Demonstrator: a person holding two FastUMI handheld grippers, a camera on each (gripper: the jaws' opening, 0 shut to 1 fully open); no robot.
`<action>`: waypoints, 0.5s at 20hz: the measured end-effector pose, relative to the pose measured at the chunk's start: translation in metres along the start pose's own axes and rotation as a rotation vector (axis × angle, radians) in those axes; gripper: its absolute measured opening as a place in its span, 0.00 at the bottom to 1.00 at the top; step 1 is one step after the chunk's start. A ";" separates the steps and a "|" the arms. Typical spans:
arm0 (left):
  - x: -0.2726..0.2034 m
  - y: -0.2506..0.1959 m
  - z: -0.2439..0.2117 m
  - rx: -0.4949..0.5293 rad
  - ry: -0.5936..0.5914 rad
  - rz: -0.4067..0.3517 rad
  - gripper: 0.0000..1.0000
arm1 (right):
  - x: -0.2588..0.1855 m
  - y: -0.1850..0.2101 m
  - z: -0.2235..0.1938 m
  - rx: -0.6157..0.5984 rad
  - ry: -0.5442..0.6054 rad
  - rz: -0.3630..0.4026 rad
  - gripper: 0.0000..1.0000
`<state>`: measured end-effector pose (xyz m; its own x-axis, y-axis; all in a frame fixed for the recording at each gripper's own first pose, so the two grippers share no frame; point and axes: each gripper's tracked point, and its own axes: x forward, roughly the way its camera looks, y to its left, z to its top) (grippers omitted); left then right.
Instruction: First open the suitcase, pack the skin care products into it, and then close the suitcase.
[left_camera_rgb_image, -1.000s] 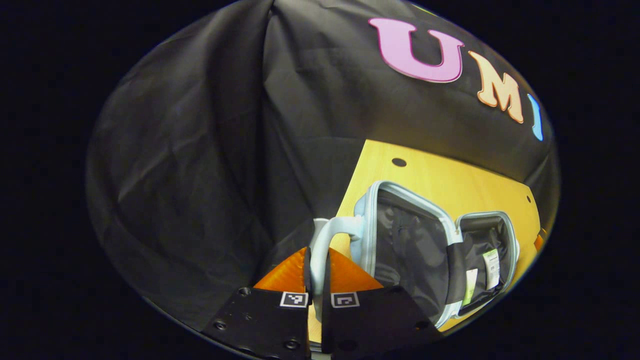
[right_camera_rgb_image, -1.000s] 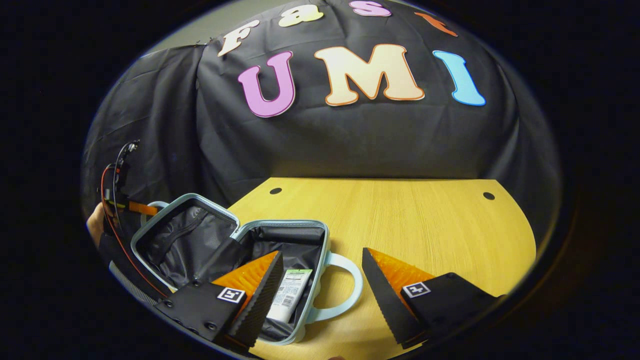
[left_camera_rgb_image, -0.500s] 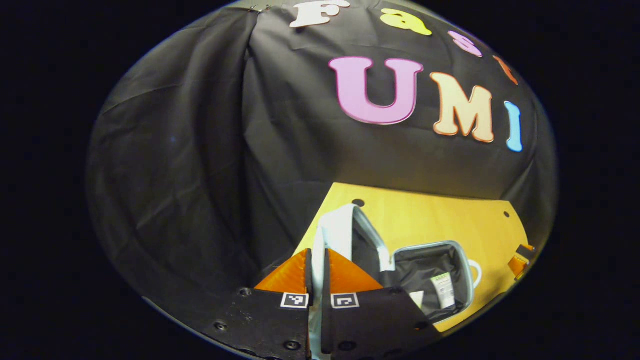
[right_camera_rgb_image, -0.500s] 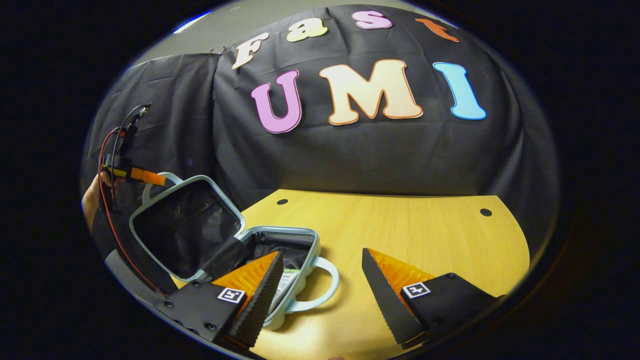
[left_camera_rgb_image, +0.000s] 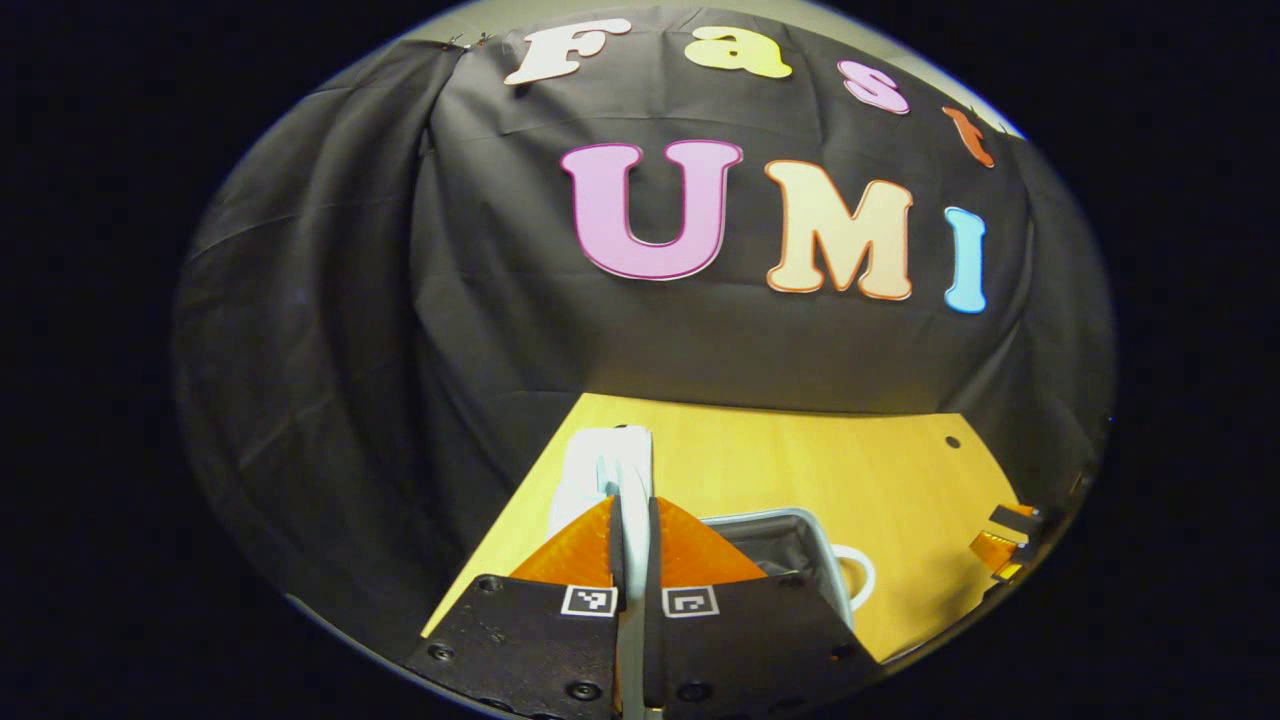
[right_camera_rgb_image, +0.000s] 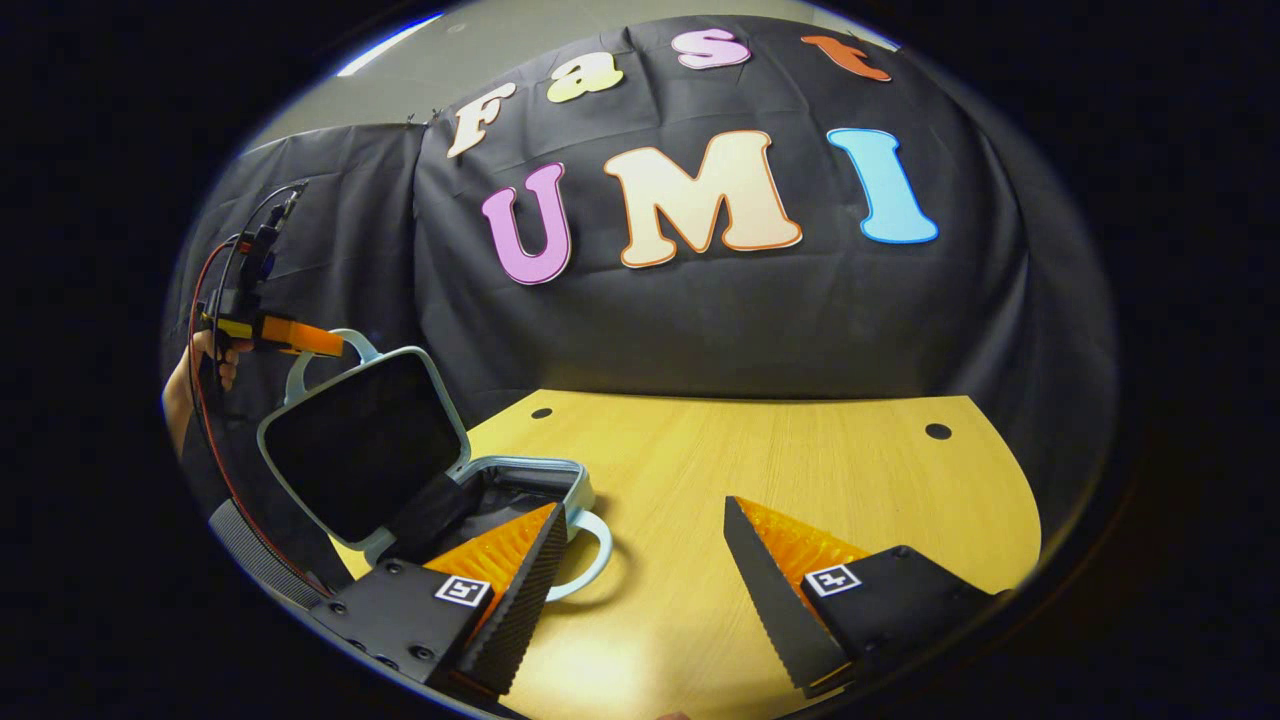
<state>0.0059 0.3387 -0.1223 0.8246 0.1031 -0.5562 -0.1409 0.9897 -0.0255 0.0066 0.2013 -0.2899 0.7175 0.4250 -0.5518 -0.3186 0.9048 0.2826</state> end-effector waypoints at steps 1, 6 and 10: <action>0.001 -0.012 0.000 -0.008 -0.001 -0.018 0.02 | -0.002 -0.005 0.002 0.003 -0.002 -0.001 0.98; 0.008 -0.069 -0.007 -0.014 -0.004 -0.100 0.02 | -0.014 -0.029 0.004 0.007 -0.010 -0.015 0.98; 0.018 -0.121 -0.024 -0.028 0.022 -0.186 0.02 | -0.029 -0.047 0.006 -0.002 -0.019 -0.031 0.98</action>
<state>0.0249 0.2188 -0.1488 0.8256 -0.0840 -0.5580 -0.0023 0.9883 -0.1522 0.0045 0.1462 -0.2830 0.7385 0.3963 -0.5455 -0.2972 0.9175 0.2642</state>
